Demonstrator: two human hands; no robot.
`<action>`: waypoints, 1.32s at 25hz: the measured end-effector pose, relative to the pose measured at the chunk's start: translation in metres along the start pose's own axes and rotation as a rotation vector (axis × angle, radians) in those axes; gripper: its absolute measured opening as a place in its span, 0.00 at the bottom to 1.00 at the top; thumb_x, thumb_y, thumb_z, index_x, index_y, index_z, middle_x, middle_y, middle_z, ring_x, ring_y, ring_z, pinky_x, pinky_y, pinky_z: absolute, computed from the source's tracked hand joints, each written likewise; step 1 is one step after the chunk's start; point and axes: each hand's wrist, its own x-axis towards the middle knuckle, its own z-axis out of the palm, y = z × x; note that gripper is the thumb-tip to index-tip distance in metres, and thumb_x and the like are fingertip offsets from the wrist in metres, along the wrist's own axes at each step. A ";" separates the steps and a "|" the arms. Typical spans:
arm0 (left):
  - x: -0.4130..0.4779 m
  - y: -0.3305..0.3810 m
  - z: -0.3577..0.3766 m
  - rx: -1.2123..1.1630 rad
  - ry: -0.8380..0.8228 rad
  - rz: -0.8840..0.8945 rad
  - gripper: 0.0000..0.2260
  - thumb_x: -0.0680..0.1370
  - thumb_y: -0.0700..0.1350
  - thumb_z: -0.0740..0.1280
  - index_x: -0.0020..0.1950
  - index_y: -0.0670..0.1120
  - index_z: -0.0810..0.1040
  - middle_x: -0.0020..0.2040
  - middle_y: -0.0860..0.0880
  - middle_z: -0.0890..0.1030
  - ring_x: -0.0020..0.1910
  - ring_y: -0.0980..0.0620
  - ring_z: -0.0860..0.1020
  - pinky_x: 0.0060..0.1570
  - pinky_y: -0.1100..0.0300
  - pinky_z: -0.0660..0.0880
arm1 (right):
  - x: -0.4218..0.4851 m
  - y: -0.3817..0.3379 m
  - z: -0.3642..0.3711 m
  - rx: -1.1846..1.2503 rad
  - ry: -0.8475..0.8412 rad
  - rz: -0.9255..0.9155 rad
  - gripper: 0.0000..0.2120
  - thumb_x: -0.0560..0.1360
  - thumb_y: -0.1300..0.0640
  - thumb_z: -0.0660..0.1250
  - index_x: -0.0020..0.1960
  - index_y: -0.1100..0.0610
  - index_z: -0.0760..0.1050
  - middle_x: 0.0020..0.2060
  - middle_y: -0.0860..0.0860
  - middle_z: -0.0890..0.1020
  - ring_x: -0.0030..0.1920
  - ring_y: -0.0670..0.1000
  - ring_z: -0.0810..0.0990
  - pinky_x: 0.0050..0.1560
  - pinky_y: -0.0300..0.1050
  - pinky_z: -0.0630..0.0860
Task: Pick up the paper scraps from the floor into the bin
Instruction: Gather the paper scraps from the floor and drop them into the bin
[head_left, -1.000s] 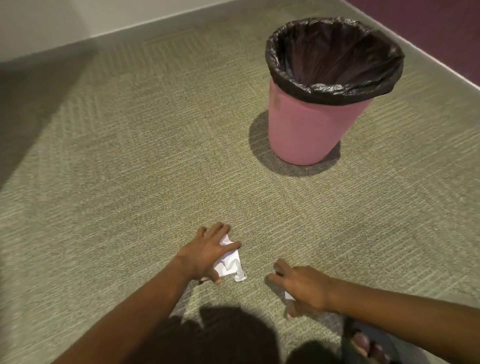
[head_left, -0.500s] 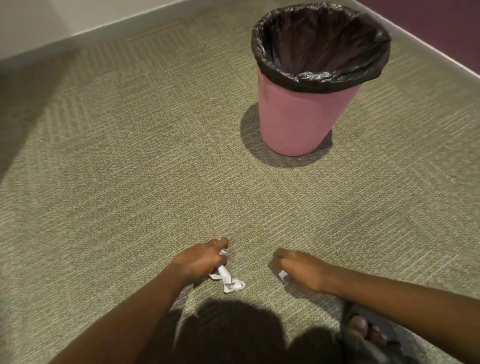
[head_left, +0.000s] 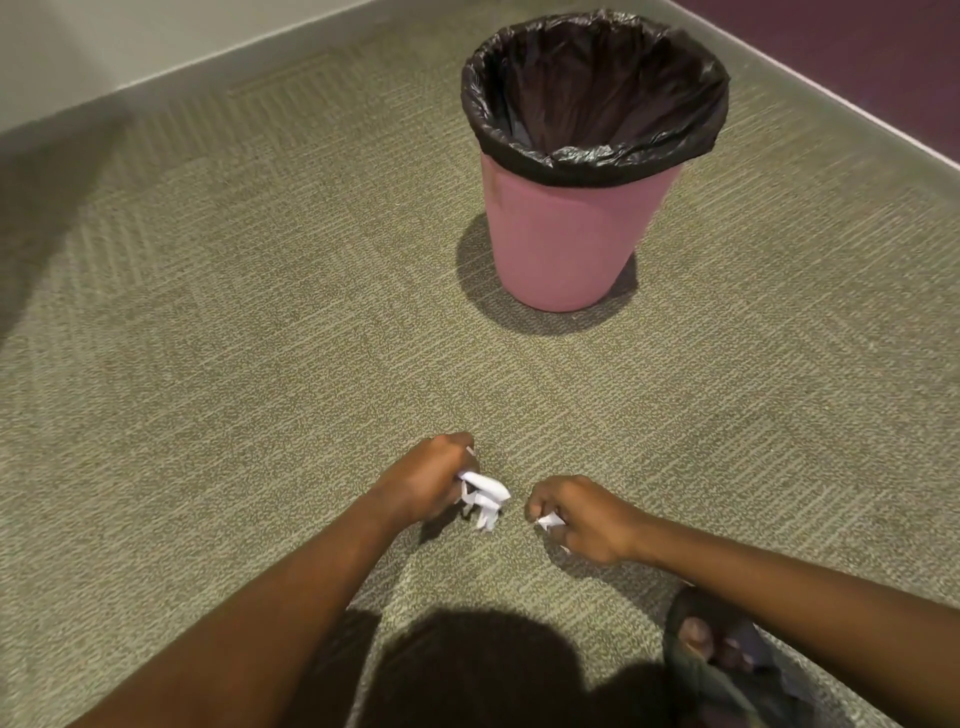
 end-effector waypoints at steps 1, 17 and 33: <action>0.006 0.005 -0.005 -0.039 0.033 -0.004 0.09 0.74 0.33 0.66 0.47 0.45 0.82 0.46 0.52 0.75 0.42 0.53 0.77 0.34 0.68 0.66 | -0.001 -0.001 -0.005 0.078 0.017 0.023 0.11 0.73 0.66 0.68 0.54 0.55 0.76 0.52 0.47 0.78 0.52 0.46 0.76 0.51 0.43 0.78; 0.100 0.093 -0.217 -0.293 0.572 0.264 0.06 0.68 0.33 0.74 0.42 0.42 0.86 0.39 0.45 0.83 0.39 0.49 0.82 0.37 0.53 0.78 | -0.032 -0.053 -0.218 0.379 0.594 -0.052 0.09 0.73 0.65 0.72 0.49 0.54 0.79 0.47 0.56 0.81 0.43 0.55 0.84 0.41 0.56 0.84; 0.187 0.129 -0.326 -0.015 0.425 0.076 0.24 0.69 0.42 0.77 0.63 0.40 0.76 0.58 0.41 0.79 0.56 0.43 0.78 0.47 0.57 0.73 | 0.037 -0.074 -0.381 0.146 0.835 0.008 0.16 0.75 0.63 0.70 0.62 0.56 0.78 0.58 0.54 0.81 0.55 0.53 0.80 0.52 0.47 0.80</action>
